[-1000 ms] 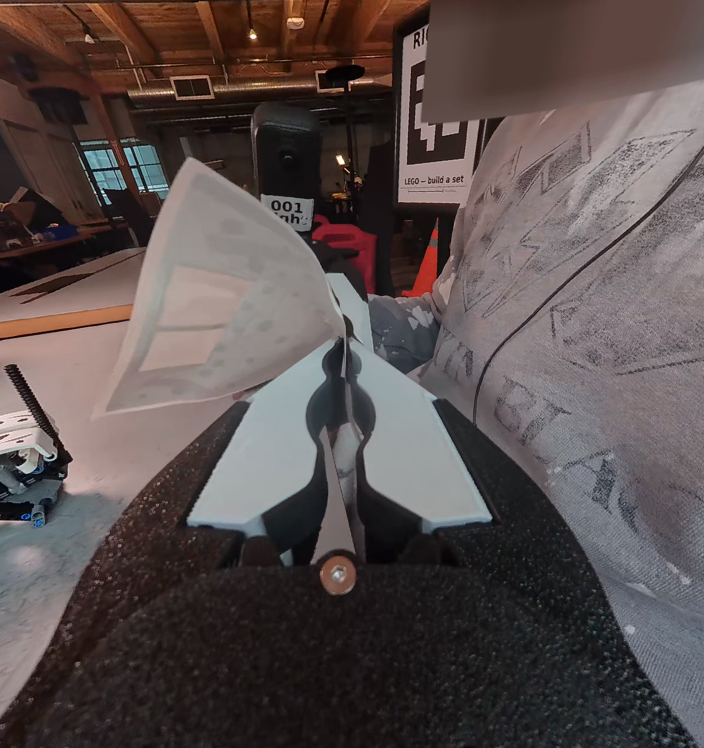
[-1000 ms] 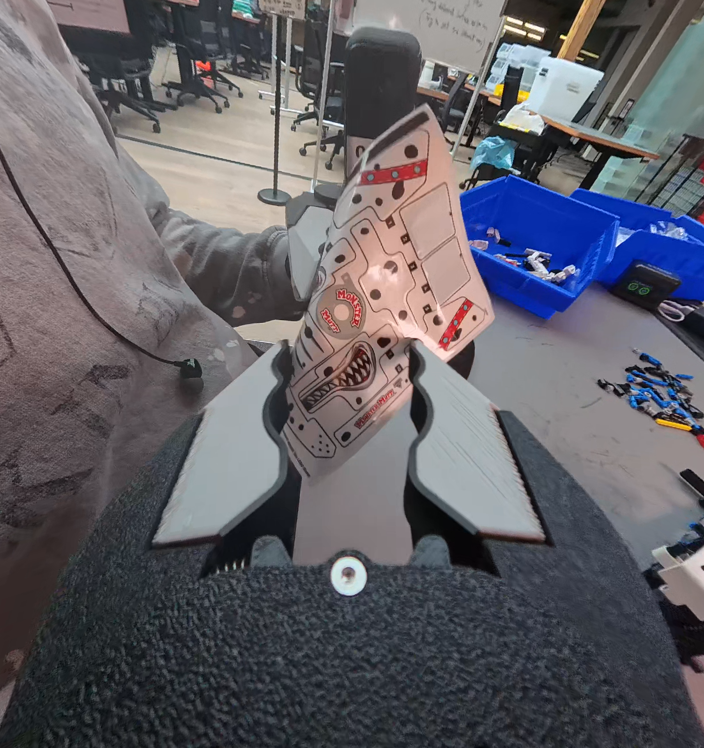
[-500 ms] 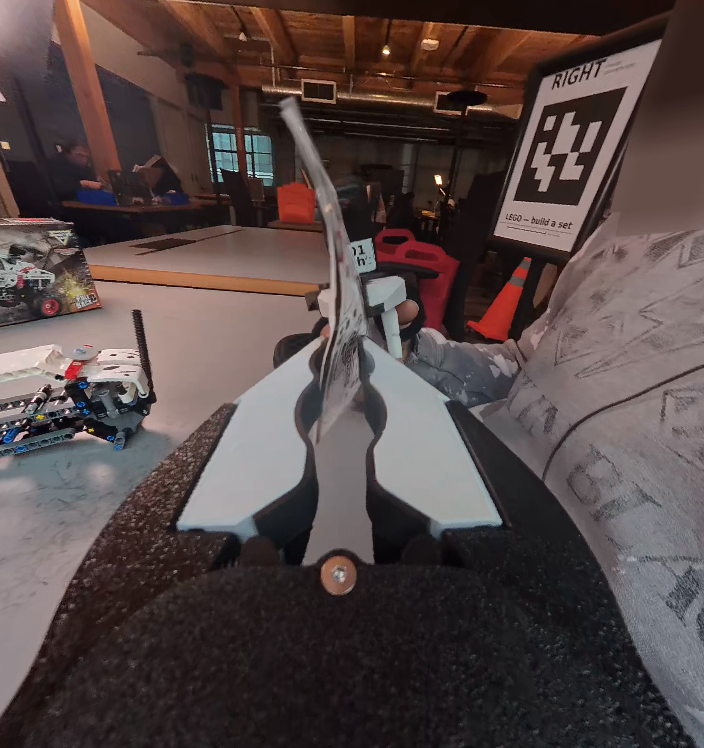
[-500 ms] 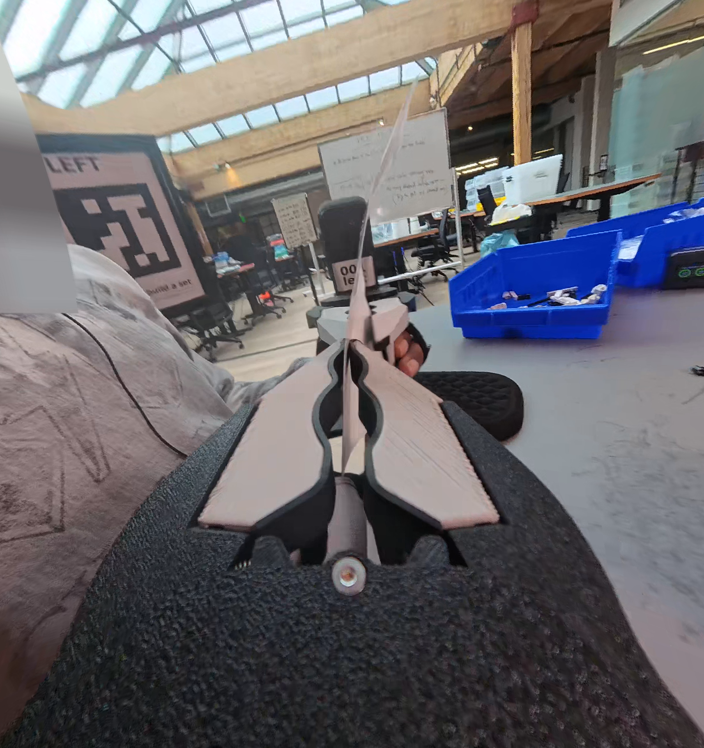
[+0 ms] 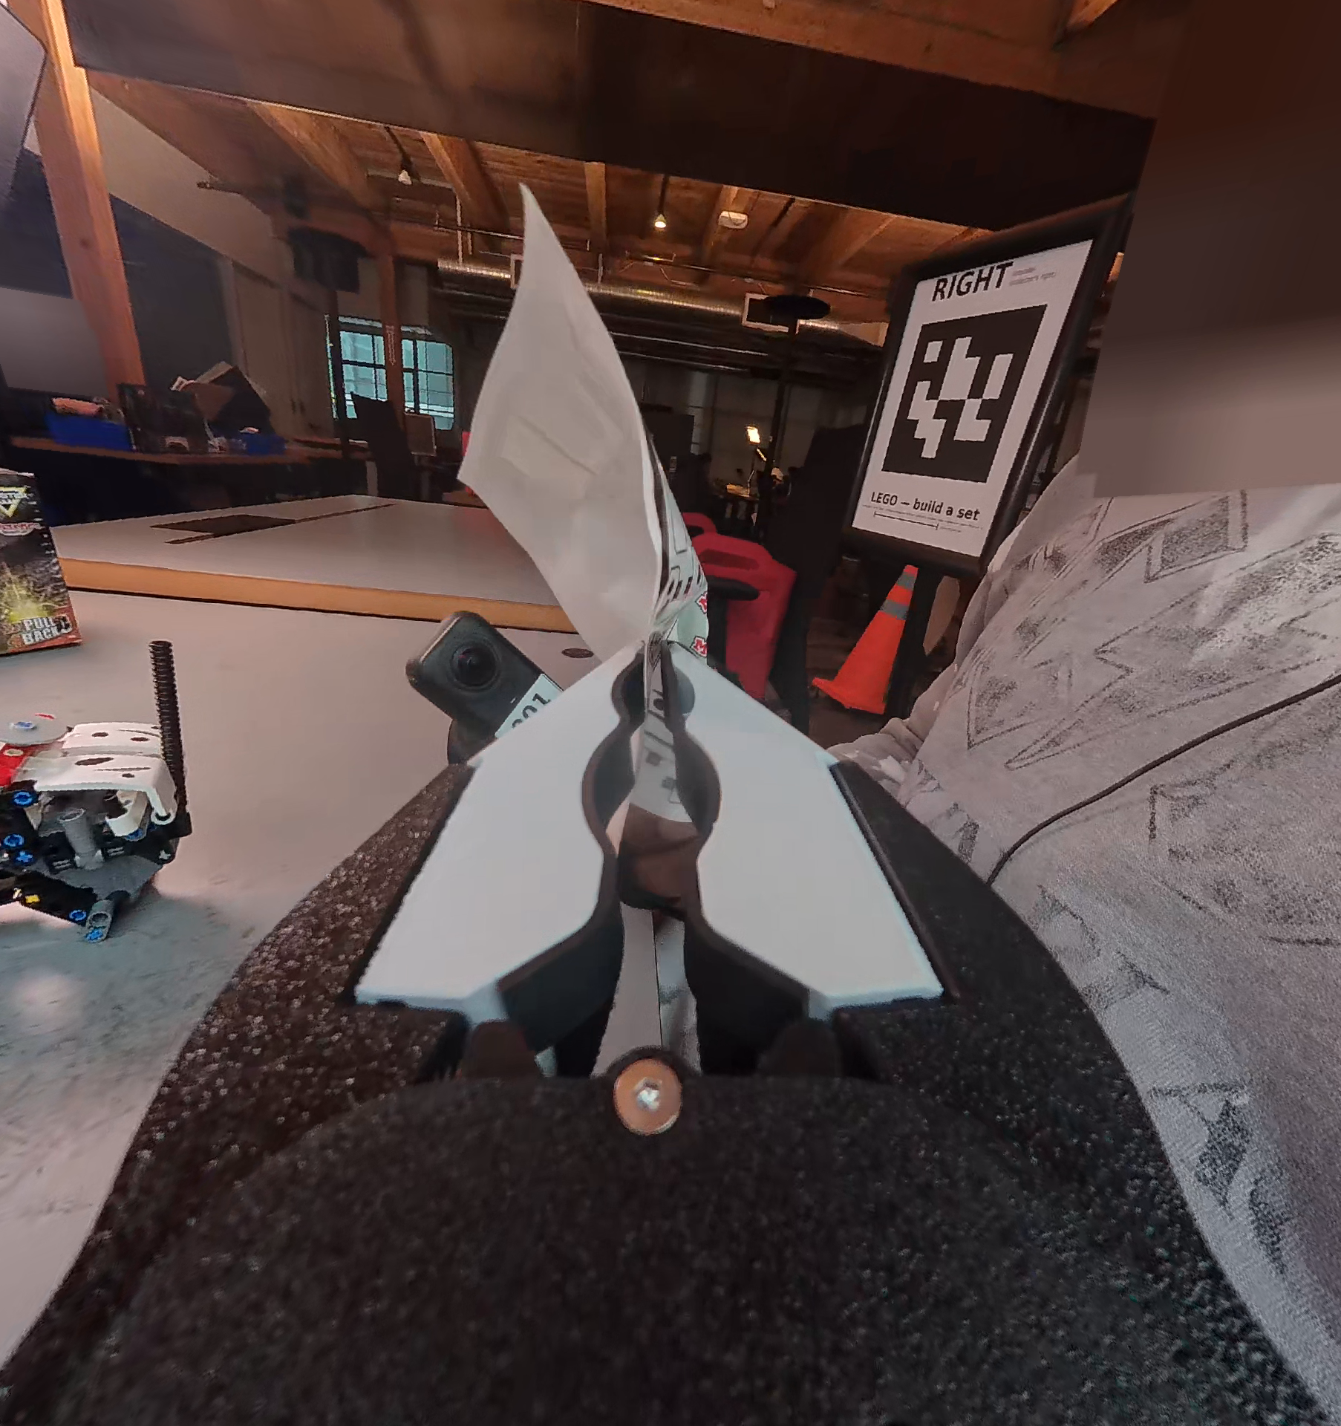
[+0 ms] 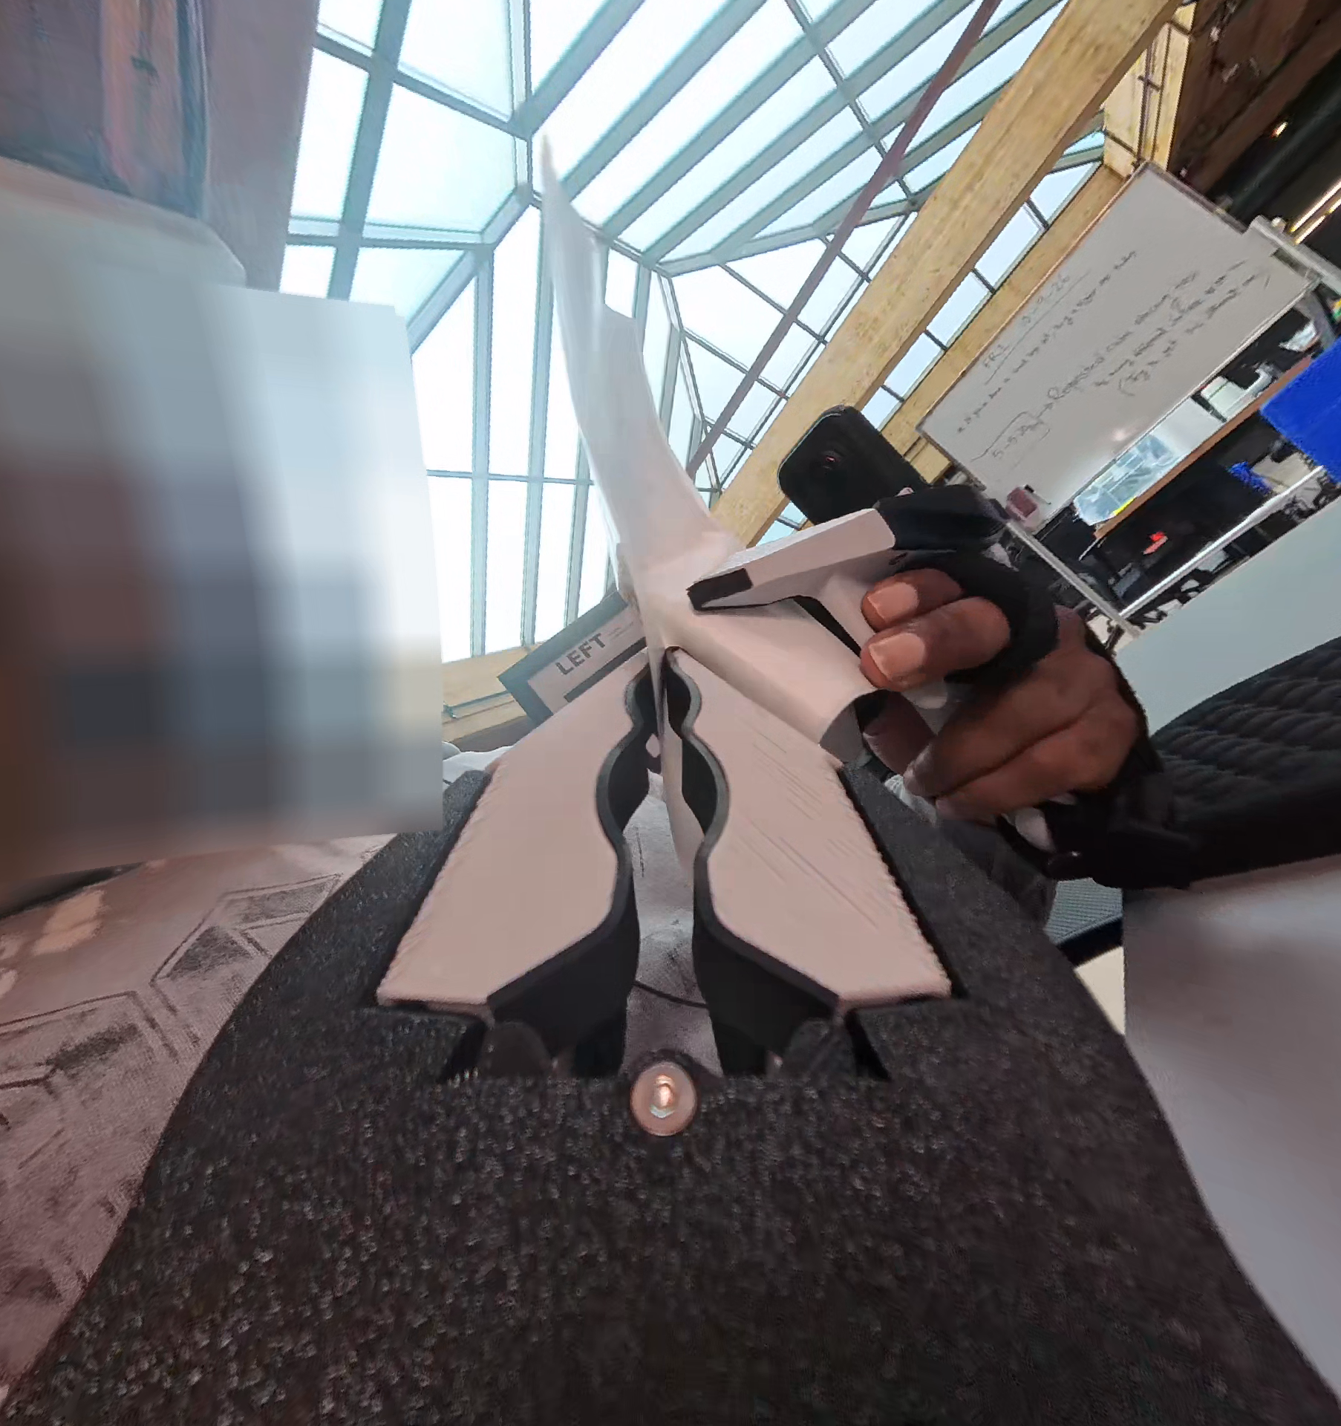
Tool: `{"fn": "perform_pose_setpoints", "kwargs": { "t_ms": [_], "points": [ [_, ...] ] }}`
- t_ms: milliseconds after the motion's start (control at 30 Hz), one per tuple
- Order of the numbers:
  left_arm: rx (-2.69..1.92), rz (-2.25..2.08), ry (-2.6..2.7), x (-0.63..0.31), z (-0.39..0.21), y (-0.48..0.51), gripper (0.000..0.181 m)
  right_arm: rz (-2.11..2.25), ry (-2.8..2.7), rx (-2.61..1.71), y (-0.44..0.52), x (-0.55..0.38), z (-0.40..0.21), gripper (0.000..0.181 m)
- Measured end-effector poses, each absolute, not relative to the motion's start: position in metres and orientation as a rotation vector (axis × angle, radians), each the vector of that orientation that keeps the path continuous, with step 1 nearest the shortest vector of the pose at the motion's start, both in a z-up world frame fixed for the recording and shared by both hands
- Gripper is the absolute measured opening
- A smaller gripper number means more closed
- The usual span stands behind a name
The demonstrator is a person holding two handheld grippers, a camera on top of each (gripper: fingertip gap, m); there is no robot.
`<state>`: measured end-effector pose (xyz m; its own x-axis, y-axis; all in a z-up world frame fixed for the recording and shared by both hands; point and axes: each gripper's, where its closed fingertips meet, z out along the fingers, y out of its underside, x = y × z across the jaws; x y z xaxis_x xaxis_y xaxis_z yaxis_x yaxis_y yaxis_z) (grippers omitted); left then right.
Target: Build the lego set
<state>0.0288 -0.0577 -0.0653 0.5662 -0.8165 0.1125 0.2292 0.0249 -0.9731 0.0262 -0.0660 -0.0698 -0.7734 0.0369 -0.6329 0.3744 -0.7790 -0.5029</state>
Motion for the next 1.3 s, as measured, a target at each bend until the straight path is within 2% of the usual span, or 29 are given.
{"fn": "perform_pose_setpoints", "kwargs": {
  "t_ms": [833,867,933,1000,1167,1300],
  "points": [
    [-1.348,-0.913,0.649,0.036,-0.077,-0.067,0.0,-2.555,0.965,1.099,-0.068,0.024,-0.088,0.0],
    [-1.338,-0.928,0.644,0.036,-0.076,-0.068,0.0,-2.563,0.977,1.136,-0.066,0.022,-0.089,0.001],
    [-1.305,-0.97,0.628,0.033,-0.071,-0.072,0.0,-2.587,1.003,1.206,-0.061,0.019,-0.089,0.015],
    [-1.312,-0.95,0.606,0.03,-0.071,-0.069,0.0,-2.624,1.051,1.284,-0.054,0.017,-0.087,0.017],
    [-1.316,-0.918,0.547,0.02,-0.069,-0.063,0.0,-2.741,1.497,1.808,-0.012,0.013,-0.09,0.048],
    [-1.339,-0.887,0.49,0.012,-0.071,-0.056,0.0,-2.794,2.077,1.954,-0.004,0.037,-0.062,0.043]
  ]
}}
